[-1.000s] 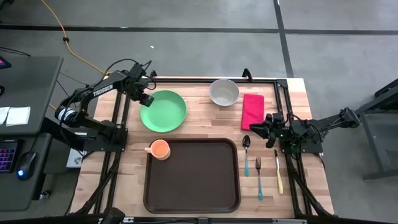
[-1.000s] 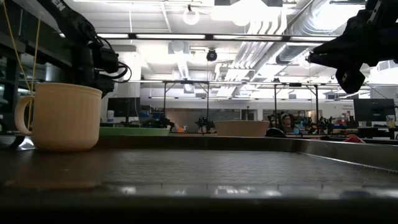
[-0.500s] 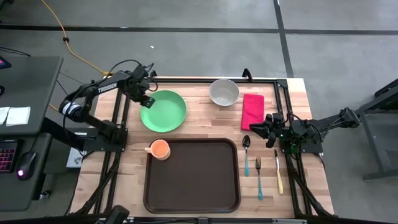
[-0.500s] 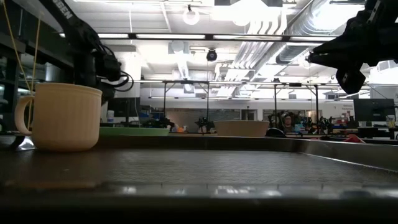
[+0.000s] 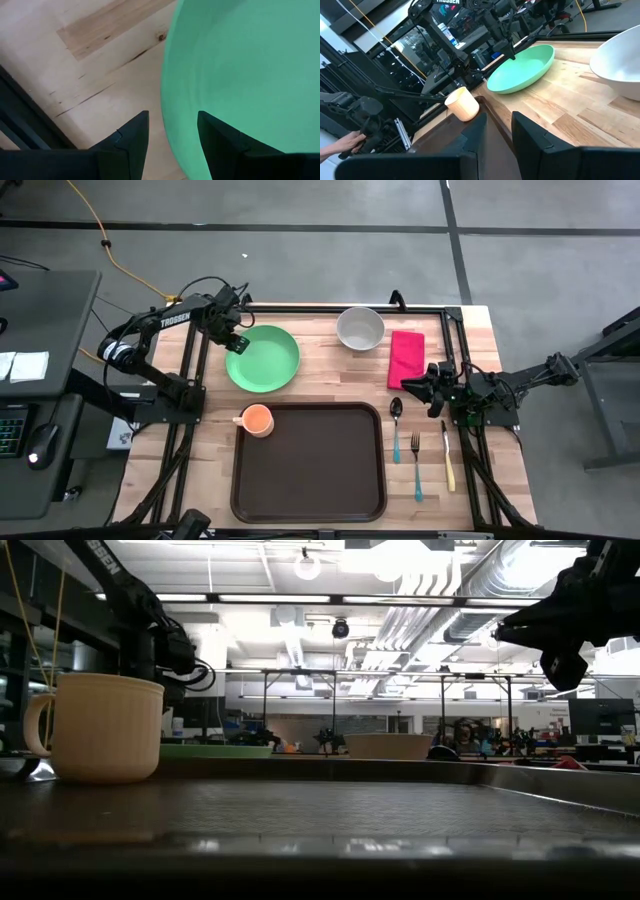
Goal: Set up tray
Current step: Put the green plate to the bottom right of the orange cup on the brown tray
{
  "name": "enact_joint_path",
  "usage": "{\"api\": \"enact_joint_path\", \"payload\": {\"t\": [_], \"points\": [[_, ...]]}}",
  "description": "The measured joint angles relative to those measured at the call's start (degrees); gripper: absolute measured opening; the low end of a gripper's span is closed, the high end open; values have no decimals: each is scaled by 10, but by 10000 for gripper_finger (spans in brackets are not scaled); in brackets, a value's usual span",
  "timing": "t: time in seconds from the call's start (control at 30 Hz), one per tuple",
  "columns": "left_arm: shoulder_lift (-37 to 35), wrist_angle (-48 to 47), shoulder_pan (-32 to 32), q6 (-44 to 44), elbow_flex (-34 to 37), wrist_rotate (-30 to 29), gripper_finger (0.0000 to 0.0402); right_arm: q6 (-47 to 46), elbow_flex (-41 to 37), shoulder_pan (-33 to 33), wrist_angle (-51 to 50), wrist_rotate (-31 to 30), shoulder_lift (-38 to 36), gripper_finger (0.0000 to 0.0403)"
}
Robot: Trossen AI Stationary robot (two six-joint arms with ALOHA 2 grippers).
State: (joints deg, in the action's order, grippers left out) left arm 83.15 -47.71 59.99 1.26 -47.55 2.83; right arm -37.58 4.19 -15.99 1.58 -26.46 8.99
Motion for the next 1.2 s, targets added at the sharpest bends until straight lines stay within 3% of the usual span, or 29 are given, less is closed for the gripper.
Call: {"api": "enact_joint_path", "payload": {"t": [0.5,1.2], "points": [[0,57,0,2,39,11,200,0,0,0,0,0,0,67],[0,57,0,15,42,12,200,-1,0,0,0,-2,0,67]]}}
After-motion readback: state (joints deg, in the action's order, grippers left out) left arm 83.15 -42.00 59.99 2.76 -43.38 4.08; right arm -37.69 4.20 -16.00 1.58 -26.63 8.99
